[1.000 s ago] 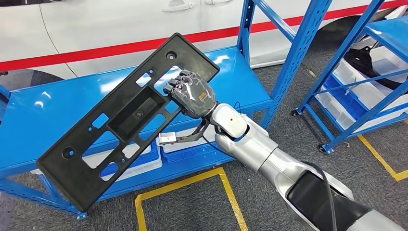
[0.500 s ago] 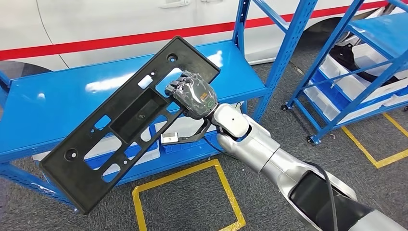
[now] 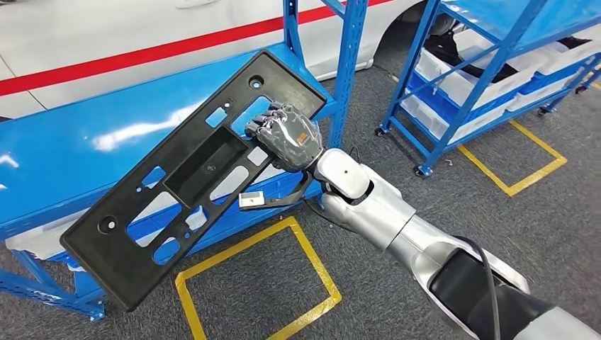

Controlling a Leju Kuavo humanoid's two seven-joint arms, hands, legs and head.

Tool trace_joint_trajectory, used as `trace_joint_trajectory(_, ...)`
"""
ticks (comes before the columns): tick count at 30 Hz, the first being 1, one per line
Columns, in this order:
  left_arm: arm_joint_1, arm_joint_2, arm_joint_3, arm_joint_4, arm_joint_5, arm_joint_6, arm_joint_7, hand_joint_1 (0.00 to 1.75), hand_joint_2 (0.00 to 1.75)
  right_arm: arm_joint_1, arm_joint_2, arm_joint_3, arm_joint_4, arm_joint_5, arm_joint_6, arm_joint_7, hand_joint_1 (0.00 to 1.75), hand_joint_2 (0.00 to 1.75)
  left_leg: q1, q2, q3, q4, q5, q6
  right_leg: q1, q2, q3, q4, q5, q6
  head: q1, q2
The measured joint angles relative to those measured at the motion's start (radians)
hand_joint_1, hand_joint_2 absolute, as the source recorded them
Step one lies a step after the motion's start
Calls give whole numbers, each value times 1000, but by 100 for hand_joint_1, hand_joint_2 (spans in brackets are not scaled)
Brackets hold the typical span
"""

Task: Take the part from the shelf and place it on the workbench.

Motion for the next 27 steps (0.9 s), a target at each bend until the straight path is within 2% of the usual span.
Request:
trace_joint_trajectory(1,-1,0,0,0,0,1,0,0,175,0,0,1,0,-3,4,0,175,175,2,-5,36,-35,30,0,-2,11,-20,5,12,4,0,0)
trace_joint_trajectory(2,-2,1,0,0,0,1,0,0,175,-1,0,2,0,-5,8,1,175,175,4,-21,84,-97,48,1,-4,22,-37,13,22,9,0,0)
trace_joint_trajectory(3,-3,1,0,0,0,2,-1,0,175,-2,0,3,-1,-6,10,1,175,175,6,-42,137,-172,48,3,-5,32,-54,20,31,15,0,0)
trace_joint_trajectory(4,-2,2,0,0,0,2,-1,0,175,-3,0,4,-1,-8,13,1,175,175,6,-61,174,-229,39,6,-5,41,-64,24,41,21,0,0)
trace_joint_trajectory(5,-2,2,0,0,0,2,-1,0,175,-5,1,5,-1,-9,17,2,175,175,5,-74,197,-268,26,10,-6,51,-71,26,52,28,0,0)
trace_joint_trajectory(6,-2,2,0,0,0,1,-1,0,175,-6,1,6,-1,-11,20,2,175,175,3,-74,203,-285,21,14,-6,60,-74,23,64,35,0,0)
trace_joint_trajectory(7,-2,2,0,0,0,1,-1,0,175,-7,0,7,0,-15,23,3,175,175,4,-64,197,-285,29,20,-7,69,-75,16,76,42,0,0)
trace_joint_trajectory(8,-3,3,1,0,0,0,-1,0,175,-8,-2,7,1,-19,27,3,175,175,5,-51,192,-289,39,27,-7,68,-80,16,76,47,1,0)
trace_joint_trajectory(9,-3,4,1,0,0,-1,-1,0,175,-10,-4,8,2,-22,32,4,175,175,7,-37,185,-292,52,36,-8,55,-88,28,56,50,1,0)
trace_joint_trajectory(10,-3,5,1,-1,1,-2,-1,0,175,-12,-6,9,3,-26,36,5,175,175,8,-22,174,-295,66,44,-9,34,-100,60,16,53,2,0)
trace_joint_trajectory(12,-2,7,2,-1,3,-2,0,0,175,-16,-7,11,5,-34,43,8,175,175,4,6,148,-295,89,53,-15,-8,-129,179,-91,60,3,0)
trace_joint_trajectory(13,-1,8,2,-1,4,-2,0,0,175,-16,-7,12,5,-40,48,11,175,175,2,20,132,-293,99,54,-18,-17,-139,245,-123,64,2,0)
trace_joint_trajectory(14,-1,9,4,-1,5,-2,1,0,175,-14,-9,12,5,-47,53,14,175,175,0,34,117,-291,109,54,-20,-21,-141,295,-129,67,2,0)
trace_joint_trajectory(15,0,9,6,-1,6,-2,2,0,175,-13,-12,12,6,-54,59,18,175,175,-1,47,100,-289,119,53,-22,-23,-129,318,-113,70,2,0)
trace_joint_trajectory(16,0,9,8,-1,7,-2,3,0,175,-12,-16,12,6,-60,64,22,175,175,-3,60,85,-288,129,52,-23,-27,-97,307,-86,70,2,0)
trace_joint_trajectory(17,-1,10,10,-1,9,-2,4,0,175,-11,-22,12,5,-64,68,25,175,175,-5,70,72,-286,138,50,-23,-38,-47,261,-66,67,2,0)
trace_joint_trajectory(18,-1,9,12,-1,10,-2,5,0,175,-12,-29,12,4,-68,70,26,175,175,-8,79,63,-285,146,46,-19,-55,16,190,-69,63,2,0)
trace_joint_trajectory(19,0,9,13,-1,10,-3,6,0,175,-12,-35,11,1,-71,71,27,175,175,-9,87,57,-284,154,42,-13,-72,74,111,-87,57,2,0)
trace_joint_trajectory(20,1,9,15,-1,10,-4,8,0,175,-13,-42,10,-1,-73,70,28,175,175,-10,95,54,-285,162,37,-7,-85,114,51,-106,50,2,0)
trace_joint_trajectory(21,2,9,16,-2,10,-4,9,0,175,-13,-50,10,-3,-75,70,28,175,175,-8,105,52,-288,170,30,1,-88,133,12,-120,44,2,0)
trace_joint_trajectory(22,3,9,16,-2,10,-5,10,0,175,-11,-57,9,-4,-76,70,28,175,175,-6,115,51,-291,180,24,5,-83,133,-7,-116,36,2,0)
trace_joint_trajectory(23,3,9,17,-2,10,-5,10,0,175,-9,-63,8,-4,-76,70,28,175,175,-3,114,48,-291,181,17,6,-76,126,-11,-103,30,2,0)
trace_joint_trajectory(24,3,9,17,-2,10,-6,11,0,175,-6,-69,8,-4,-77,70,28,175,175,0,97,41,-281,166,11,4,-68,118,-17,-91,20,2,0)
trace_joint_trajectory(25,4,9,17,-2,10,-6,11,0,175,-4,-73,8,-3,-76,70,28,175,175,1,71,30,-253,133,7,1,-61,108,-21,-77,11,2,0)
trace_joint_trajectory(27,7,9,17,-2,10,-7,12,0,175,-2,-75,8,-3,-76,70,28,175,175,2,17,-4,-139,33,3,-1,-41,79,-21,-52,-1,2,0)
